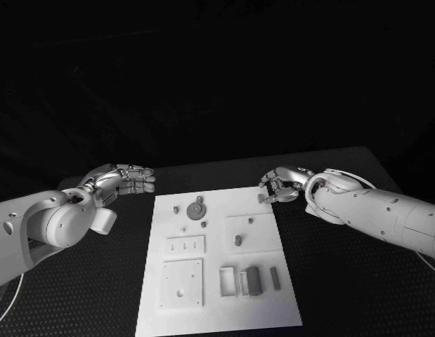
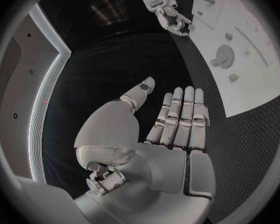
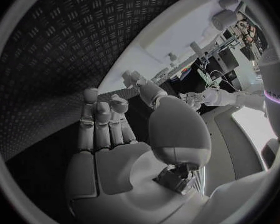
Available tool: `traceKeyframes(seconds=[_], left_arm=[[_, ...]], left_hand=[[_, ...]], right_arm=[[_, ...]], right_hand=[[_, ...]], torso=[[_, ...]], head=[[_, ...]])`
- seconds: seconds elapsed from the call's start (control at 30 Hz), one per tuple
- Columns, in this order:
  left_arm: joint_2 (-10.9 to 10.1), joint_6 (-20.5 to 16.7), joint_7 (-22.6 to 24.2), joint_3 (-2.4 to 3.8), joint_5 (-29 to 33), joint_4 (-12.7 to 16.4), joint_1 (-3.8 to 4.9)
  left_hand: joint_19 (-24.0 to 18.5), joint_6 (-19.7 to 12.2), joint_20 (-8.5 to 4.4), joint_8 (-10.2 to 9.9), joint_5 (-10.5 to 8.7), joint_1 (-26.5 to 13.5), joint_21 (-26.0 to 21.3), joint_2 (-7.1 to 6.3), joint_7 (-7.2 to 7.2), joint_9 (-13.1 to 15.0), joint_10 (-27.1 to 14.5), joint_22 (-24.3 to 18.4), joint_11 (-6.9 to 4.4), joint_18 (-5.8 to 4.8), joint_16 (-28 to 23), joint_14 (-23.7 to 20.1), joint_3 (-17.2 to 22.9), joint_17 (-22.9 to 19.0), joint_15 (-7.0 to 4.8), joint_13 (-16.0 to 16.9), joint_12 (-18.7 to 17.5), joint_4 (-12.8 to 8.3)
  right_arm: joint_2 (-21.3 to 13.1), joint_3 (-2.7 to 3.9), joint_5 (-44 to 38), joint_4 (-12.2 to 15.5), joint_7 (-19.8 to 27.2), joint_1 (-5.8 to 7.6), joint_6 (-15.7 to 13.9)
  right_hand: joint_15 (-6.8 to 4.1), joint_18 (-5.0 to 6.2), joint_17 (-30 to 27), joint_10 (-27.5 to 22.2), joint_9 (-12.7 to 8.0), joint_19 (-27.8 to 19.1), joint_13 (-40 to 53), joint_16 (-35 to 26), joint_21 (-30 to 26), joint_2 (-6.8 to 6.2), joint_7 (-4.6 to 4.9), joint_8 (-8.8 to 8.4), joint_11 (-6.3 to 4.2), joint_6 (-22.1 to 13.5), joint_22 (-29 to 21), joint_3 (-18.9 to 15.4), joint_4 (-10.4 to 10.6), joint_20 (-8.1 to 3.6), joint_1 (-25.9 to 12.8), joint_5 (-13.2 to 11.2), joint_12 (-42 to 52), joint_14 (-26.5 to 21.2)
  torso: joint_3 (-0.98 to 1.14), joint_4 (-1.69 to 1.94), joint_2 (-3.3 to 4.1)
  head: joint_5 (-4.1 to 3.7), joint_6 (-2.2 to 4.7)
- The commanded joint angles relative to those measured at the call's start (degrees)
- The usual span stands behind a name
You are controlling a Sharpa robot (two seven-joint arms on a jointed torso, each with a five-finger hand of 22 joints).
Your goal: Assemble the parts on the task board
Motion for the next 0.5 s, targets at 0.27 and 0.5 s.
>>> traceKeyframes(seconds=[0.27, 0.5], left_arm=[[0.11, 0.92, 0.73, 0.03, -0.11, 0.01, 0.04], [0.05, 0.85, 0.63, 0.03, -0.13, -0.04, 0.04]], left_hand=[[-0.17, -0.11, 0.08, -0.12, -0.27, -0.24, -0.14, 0.08, 1.57, -0.09, -0.09, -0.1, 0.14, 0.05, -0.25, 0.51, -0.2, 0.07, 0.02, -0.08, -0.3, -0.17], [-0.17, -0.11, 0.08, -0.12, -0.27, -0.24, -0.14, 0.08, 1.57, -0.09, -0.09, -0.1, 0.15, 0.04, -0.25, 0.51, -0.2, 0.08, 0.02, -0.08, -0.3, -0.17]], right_arm=[[0.5, -0.05, -0.81, -0.4, 1.05, -0.77, 0.44], [1.09, -0.07, -0.81, -0.76, 1.1, -1.29, 0.29]], right_hand=[[0.09, 0.73, -0.05, -0.55, 0.6, -0.44, 0.01, 0.08, -0.09, 0.63, 0.04, 1.52, 0.4, 1.72, 1.11, -0.34, -0.3, 0.46, 1.06, 0.17, -0.14, -0.52], [0.57, 0.73, -0.07, -0.58, 1.19, -0.47, 0.08, 0.27, -0.01, 1.11, 0.63, 2.75, 0.96, 3.8, 1.14, -0.5, -0.26, 0.52, 1.07, 0.17, 0.04, -0.56]], torso=[[-0.11, 1.71, 0.03], [-0.13, 1.72, 0.01]], head=[[0.0, -0.07], [0.34, -0.3]])
